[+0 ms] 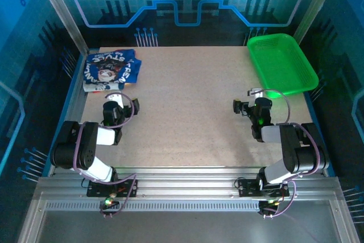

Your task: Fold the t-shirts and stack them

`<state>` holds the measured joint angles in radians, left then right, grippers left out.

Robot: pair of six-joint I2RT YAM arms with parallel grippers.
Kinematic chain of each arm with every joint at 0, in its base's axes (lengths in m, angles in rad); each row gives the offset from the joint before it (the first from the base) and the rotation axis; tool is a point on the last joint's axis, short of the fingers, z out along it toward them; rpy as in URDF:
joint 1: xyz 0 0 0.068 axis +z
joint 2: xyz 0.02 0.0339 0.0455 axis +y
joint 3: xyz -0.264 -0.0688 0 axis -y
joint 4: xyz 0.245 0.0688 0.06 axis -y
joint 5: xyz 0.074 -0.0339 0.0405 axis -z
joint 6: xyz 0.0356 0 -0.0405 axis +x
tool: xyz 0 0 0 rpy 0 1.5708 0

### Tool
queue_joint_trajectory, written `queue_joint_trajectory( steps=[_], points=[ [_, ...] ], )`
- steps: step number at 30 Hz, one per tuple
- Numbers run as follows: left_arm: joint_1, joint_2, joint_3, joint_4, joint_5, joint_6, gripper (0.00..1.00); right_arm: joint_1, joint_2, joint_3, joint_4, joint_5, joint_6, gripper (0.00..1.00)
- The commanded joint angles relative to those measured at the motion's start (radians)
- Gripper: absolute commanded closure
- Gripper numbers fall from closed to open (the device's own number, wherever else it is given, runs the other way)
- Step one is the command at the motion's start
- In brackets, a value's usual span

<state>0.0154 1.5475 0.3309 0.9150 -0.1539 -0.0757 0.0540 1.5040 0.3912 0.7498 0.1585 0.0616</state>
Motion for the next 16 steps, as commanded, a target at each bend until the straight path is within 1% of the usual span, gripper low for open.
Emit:
queue_joint_trajectory(
  steps=[1, 4, 7, 9, 11, 16],
  points=[
    [-0.012, 0.005, 0.022, 0.060, -0.031, 0.028, 0.01, 0.021, -0.004, 0.026, 0.029, 0.025, -0.037, 0.00],
    [-0.014, 0.004, 0.022, 0.059, -0.032, 0.028, 0.01, 0.021, -0.002, 0.035, 0.013, -0.002, -0.048, 0.00],
    [-0.014, 0.003, 0.022, 0.056, -0.032, 0.029, 0.01, 0.013, 0.000, 0.045, -0.003, -0.058, -0.061, 0.00],
    [-0.014, 0.003, 0.023, 0.056, -0.032, 0.028, 0.01, 0.013, -0.001, 0.047, -0.004, -0.061, -0.061, 0.00],
    [-0.015, 0.003, 0.023, 0.056, -0.032, 0.030, 0.01, 0.001, 0.004, 0.049, -0.007, -0.111, -0.066, 0.00],
    [-0.015, 0.003, 0.021, 0.059, -0.032, 0.029, 0.01, -0.002, 0.002, 0.043, 0.000, -0.114, -0.068, 0.00]
  ],
)
